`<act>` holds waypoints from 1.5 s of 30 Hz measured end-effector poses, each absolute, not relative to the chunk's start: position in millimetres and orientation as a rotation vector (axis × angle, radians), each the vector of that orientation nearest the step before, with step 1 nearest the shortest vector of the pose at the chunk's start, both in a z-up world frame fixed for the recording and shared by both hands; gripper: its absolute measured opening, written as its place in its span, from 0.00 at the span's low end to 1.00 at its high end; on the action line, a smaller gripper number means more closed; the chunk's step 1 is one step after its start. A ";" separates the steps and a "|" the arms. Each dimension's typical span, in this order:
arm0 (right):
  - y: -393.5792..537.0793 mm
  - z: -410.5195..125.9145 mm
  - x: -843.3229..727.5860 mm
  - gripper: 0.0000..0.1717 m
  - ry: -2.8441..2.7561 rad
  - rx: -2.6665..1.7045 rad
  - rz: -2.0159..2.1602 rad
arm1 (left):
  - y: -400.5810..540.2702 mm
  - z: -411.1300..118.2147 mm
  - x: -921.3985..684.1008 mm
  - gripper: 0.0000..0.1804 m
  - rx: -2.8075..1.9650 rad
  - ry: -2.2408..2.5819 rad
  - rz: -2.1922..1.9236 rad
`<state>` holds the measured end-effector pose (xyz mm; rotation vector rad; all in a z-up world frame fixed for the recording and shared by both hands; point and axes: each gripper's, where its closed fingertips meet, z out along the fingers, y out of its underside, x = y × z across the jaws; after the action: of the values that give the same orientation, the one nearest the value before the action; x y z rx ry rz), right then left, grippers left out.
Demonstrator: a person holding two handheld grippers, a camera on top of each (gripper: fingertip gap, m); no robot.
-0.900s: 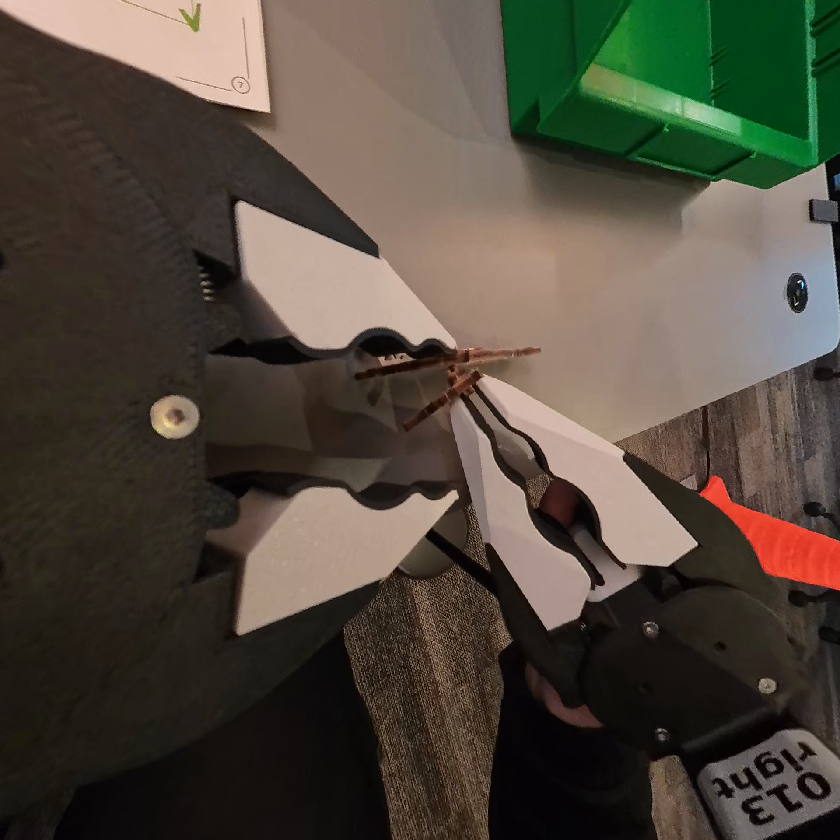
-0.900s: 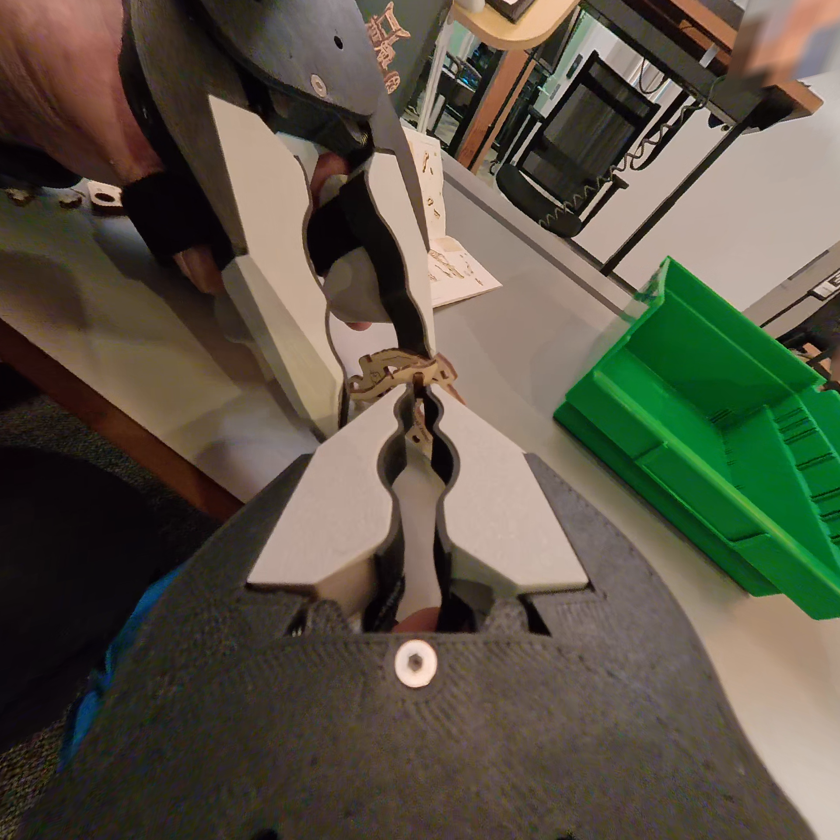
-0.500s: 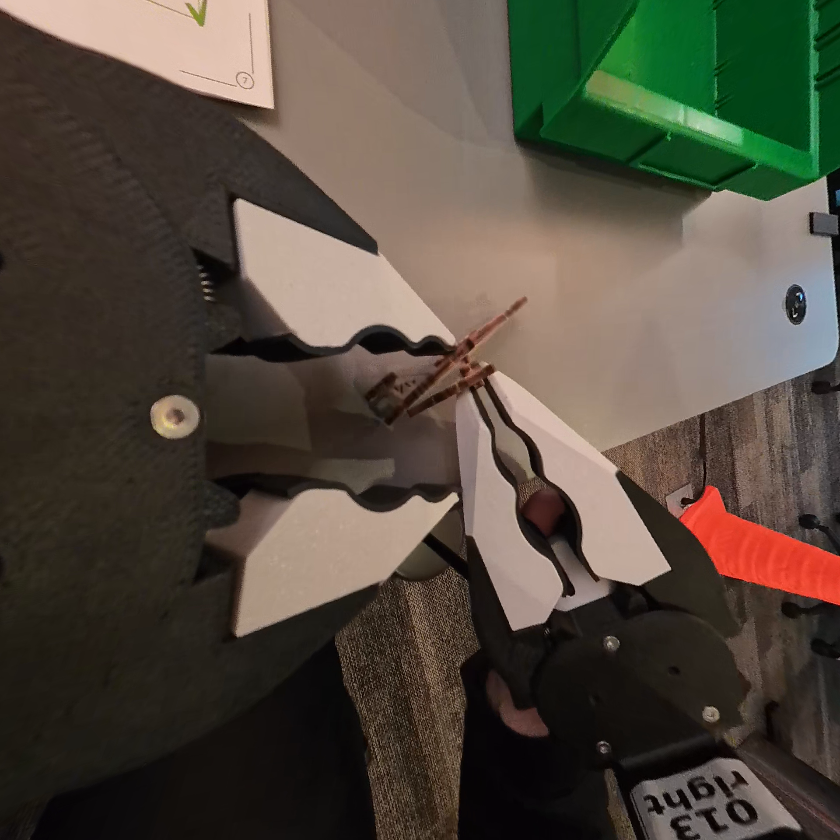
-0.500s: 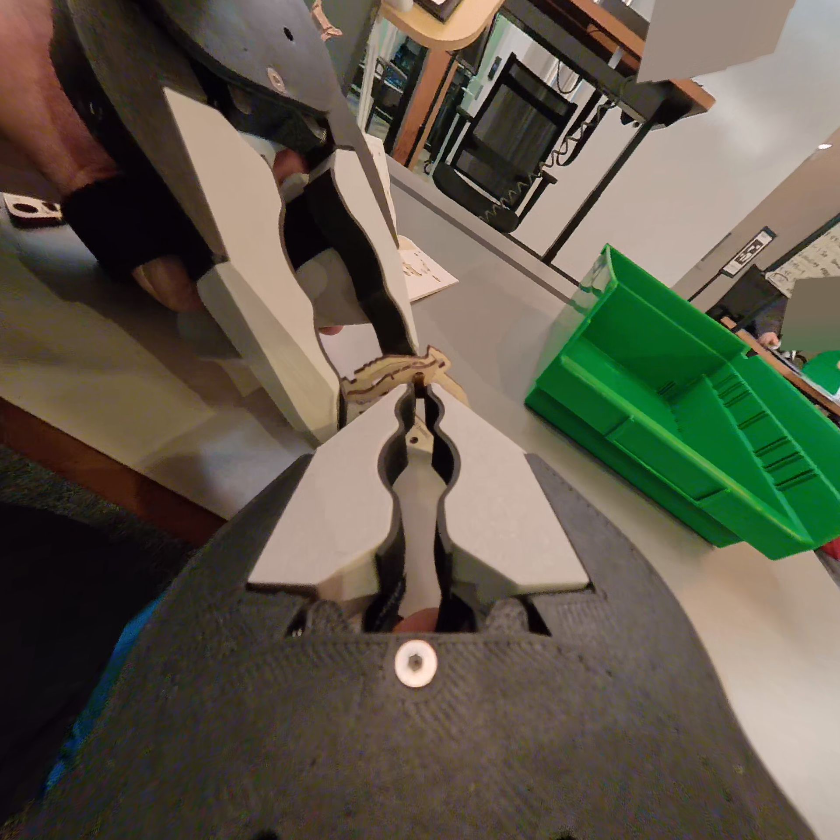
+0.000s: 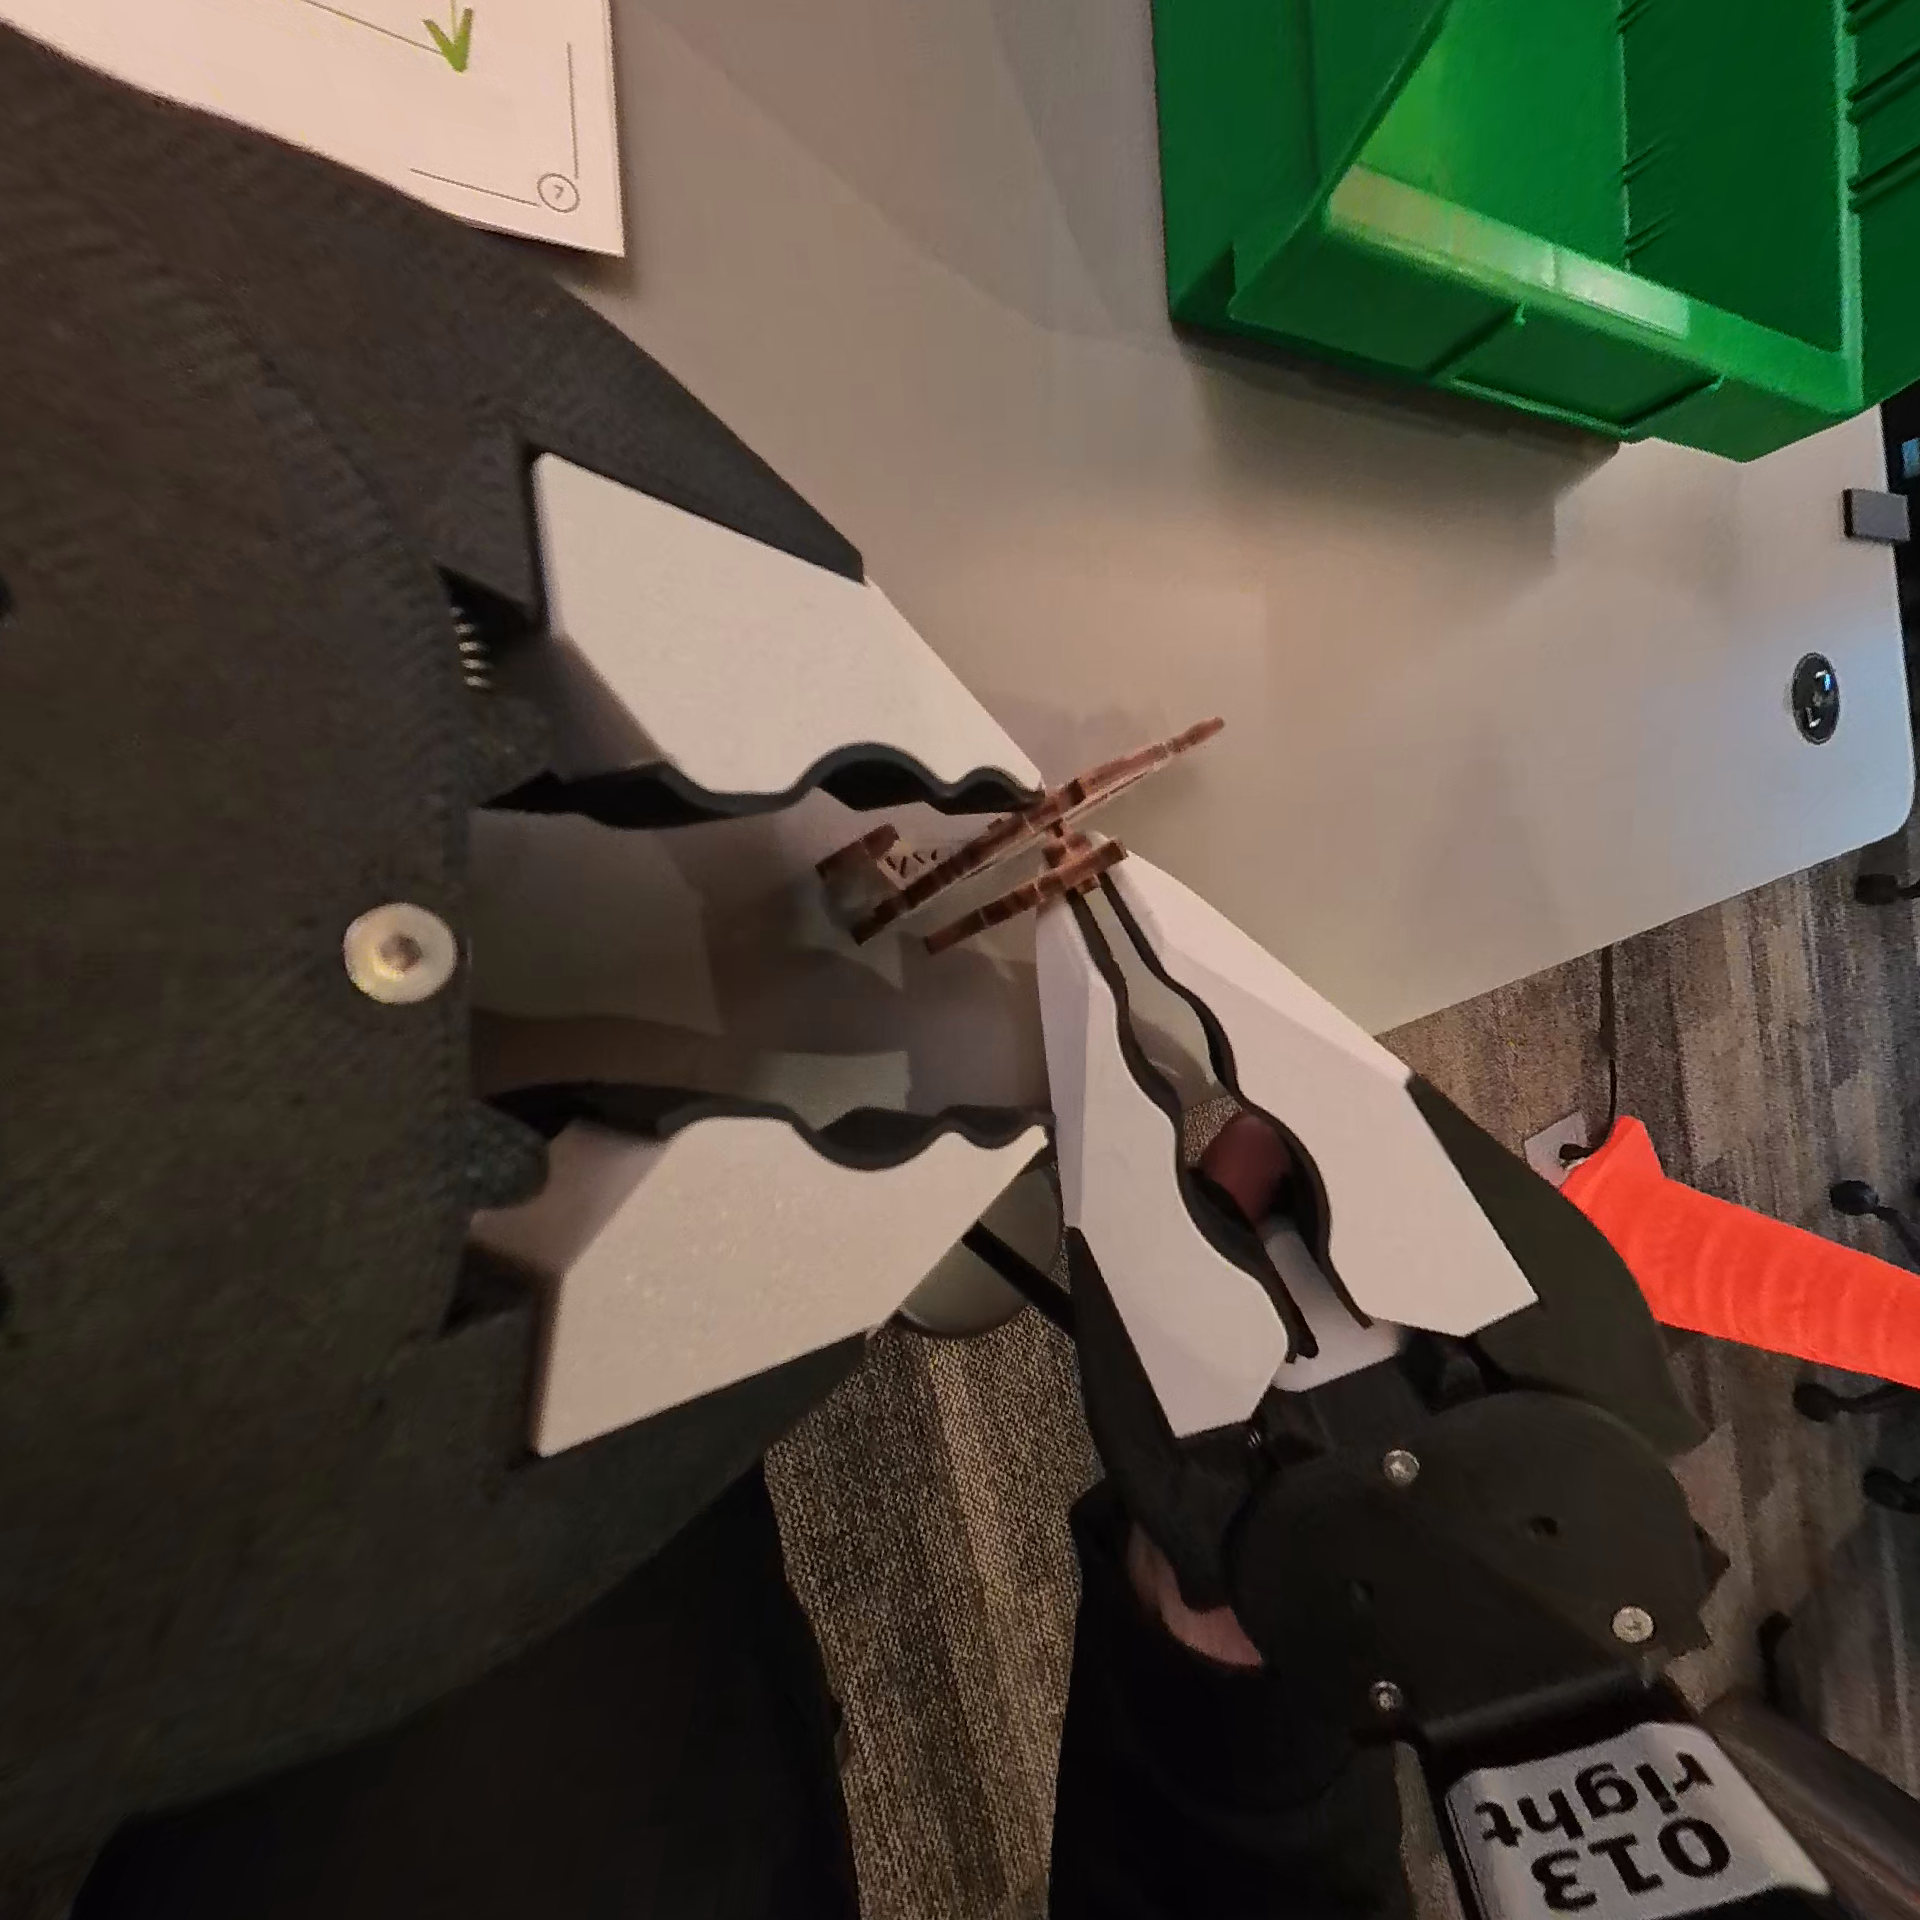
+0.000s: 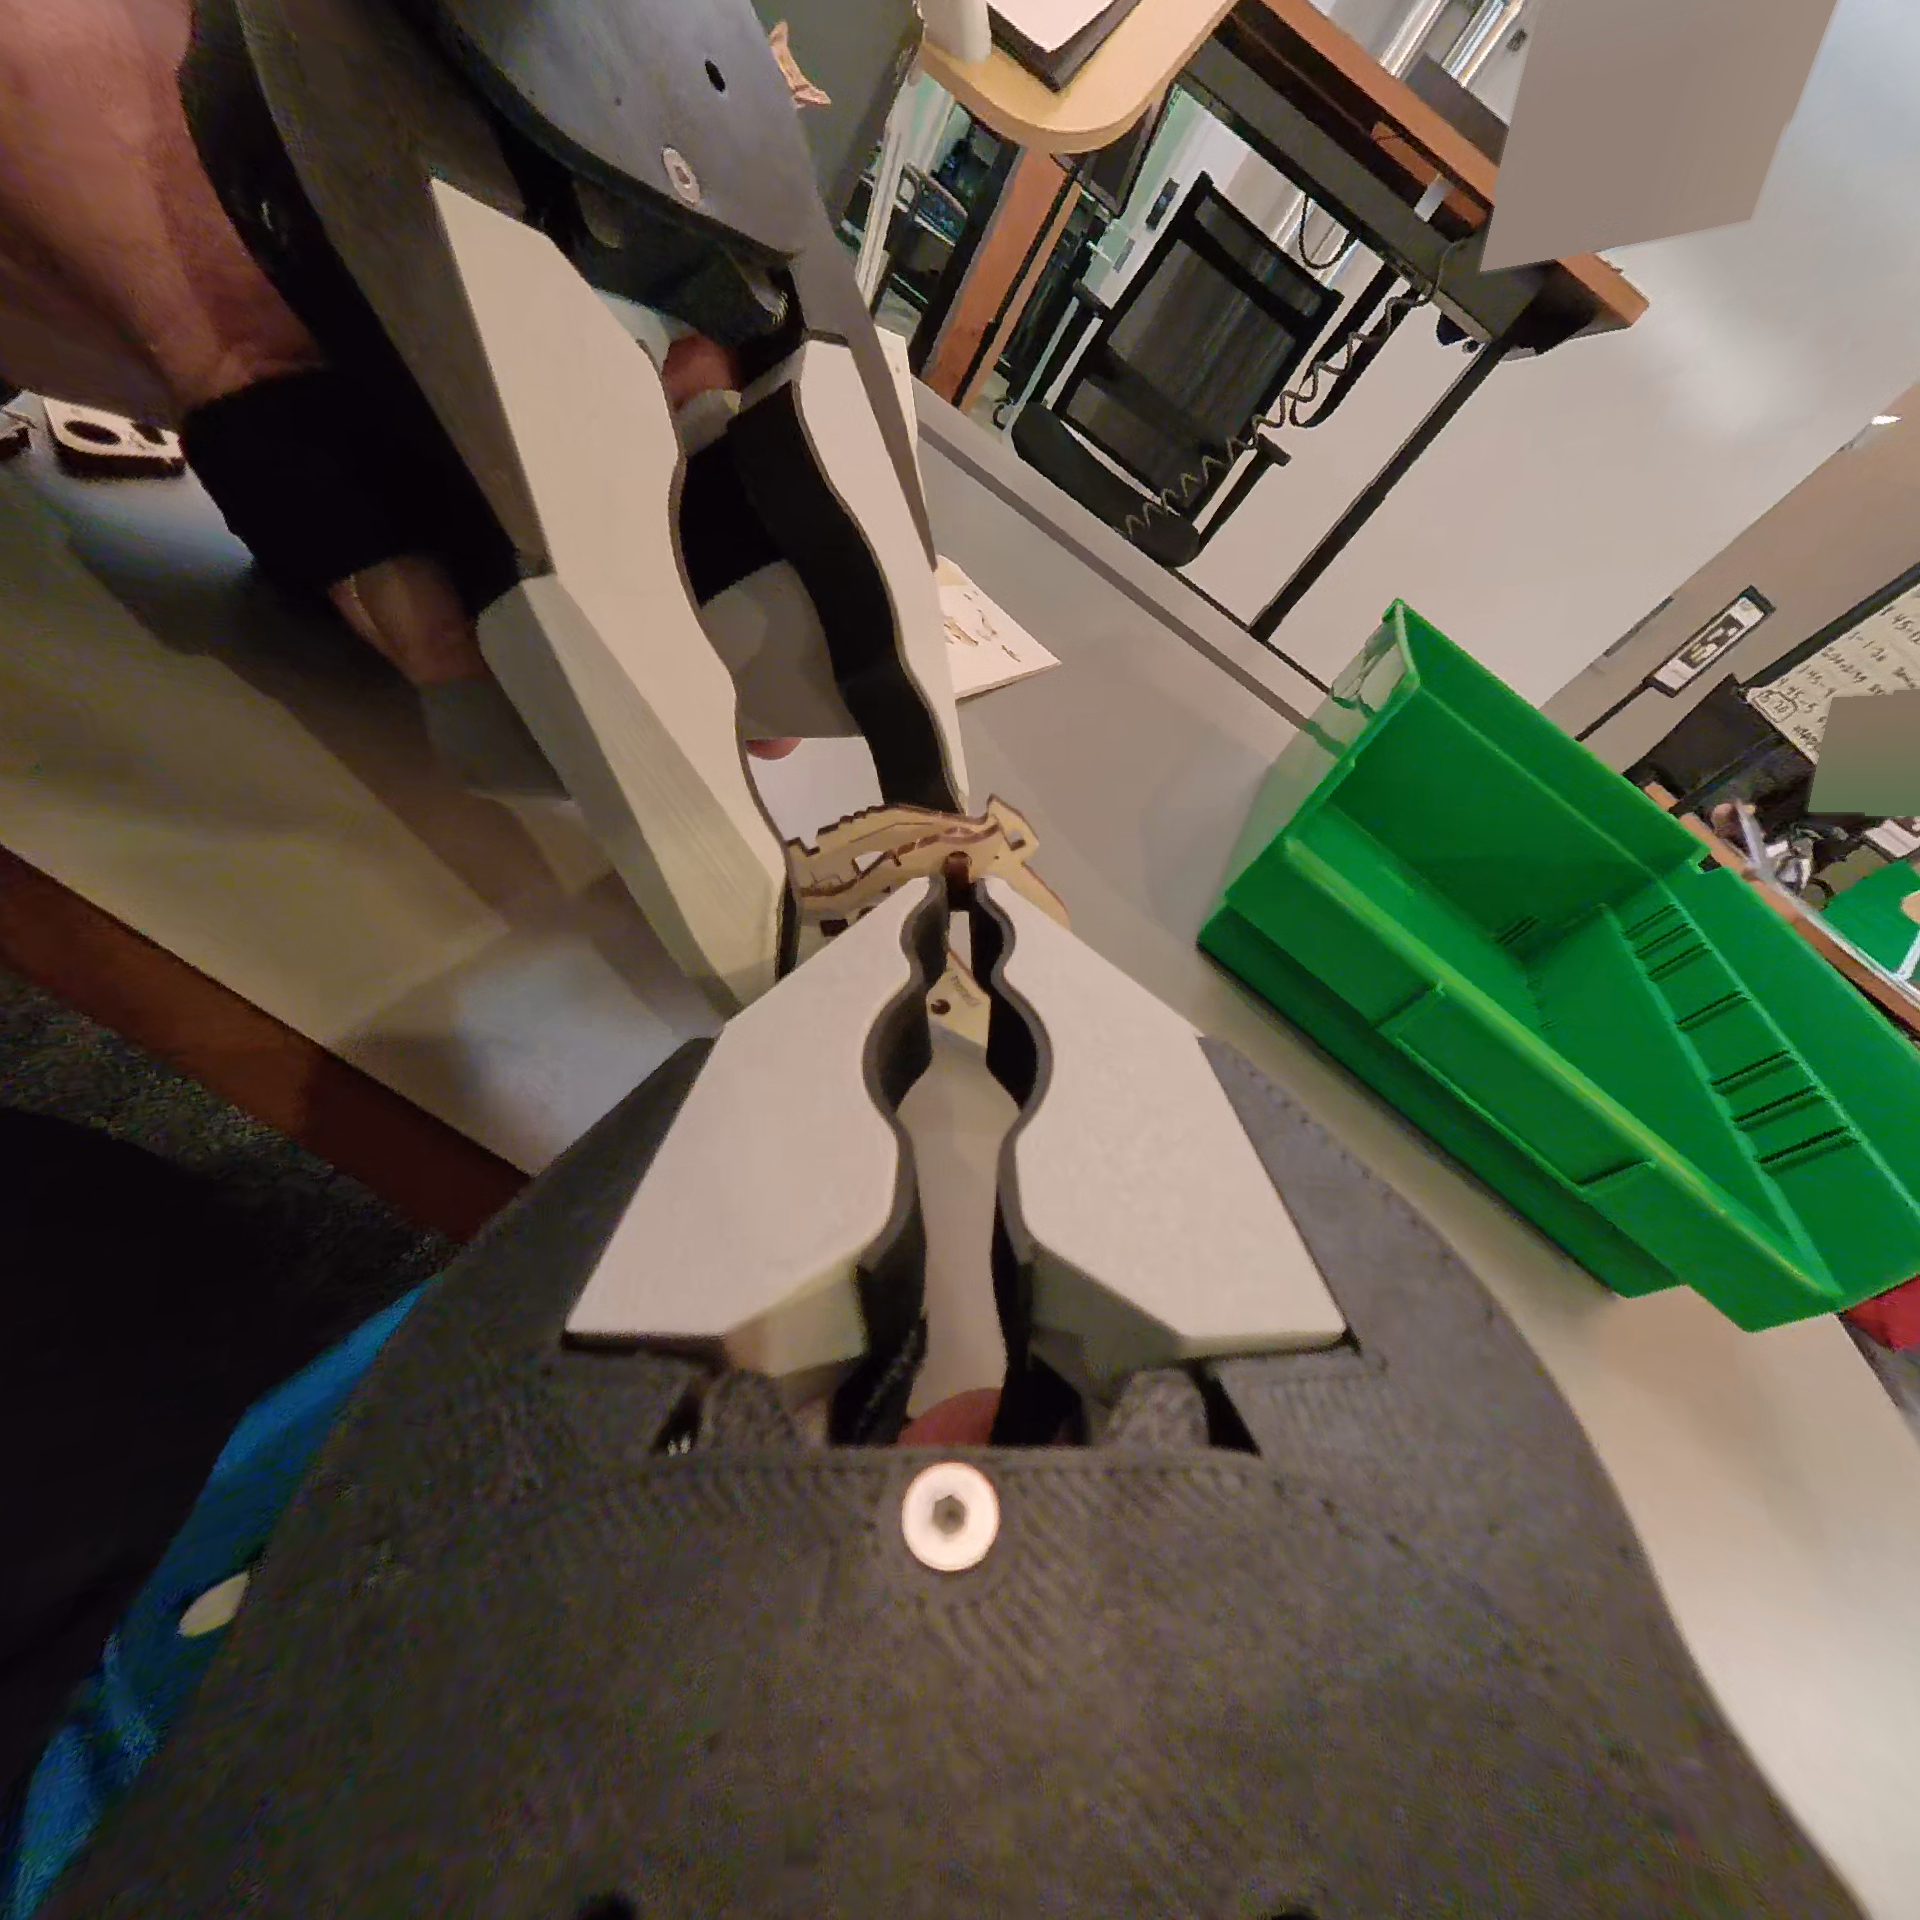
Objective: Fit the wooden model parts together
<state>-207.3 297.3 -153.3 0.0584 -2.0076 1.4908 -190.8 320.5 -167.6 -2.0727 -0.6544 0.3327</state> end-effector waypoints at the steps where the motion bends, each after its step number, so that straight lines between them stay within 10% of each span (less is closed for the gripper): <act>1: 297.2 -153.4 -207.6 0.01 -2.006 0.056 1.493 | 320.3 -167.6 -190.9 0.30 -2.072 -0.657 0.331; 16: 312.4 -155.6 -200.2 0.01 -2.012 0.113 1.561 | 313.8 -170.7 -189.4 0.28 -2.087 -0.659 0.289; 30: 310.7 -158.6 -196.8 0.01 -1.941 0.338 1.408 | 305.8 -168.8 -192.3 0.00 -2.077 -0.688 0.246; 45: 276.1 -133.7 -181.1 0.01 -1.763 0.741 1.044 | 274.5 -150.7 -176.6 0.01 -2.207 -0.939 0.047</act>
<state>-181.1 276.1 -133.7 0.7406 -1.7627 1.0436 -176.6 274.5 -150.7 -2.2070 -0.9394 0.0469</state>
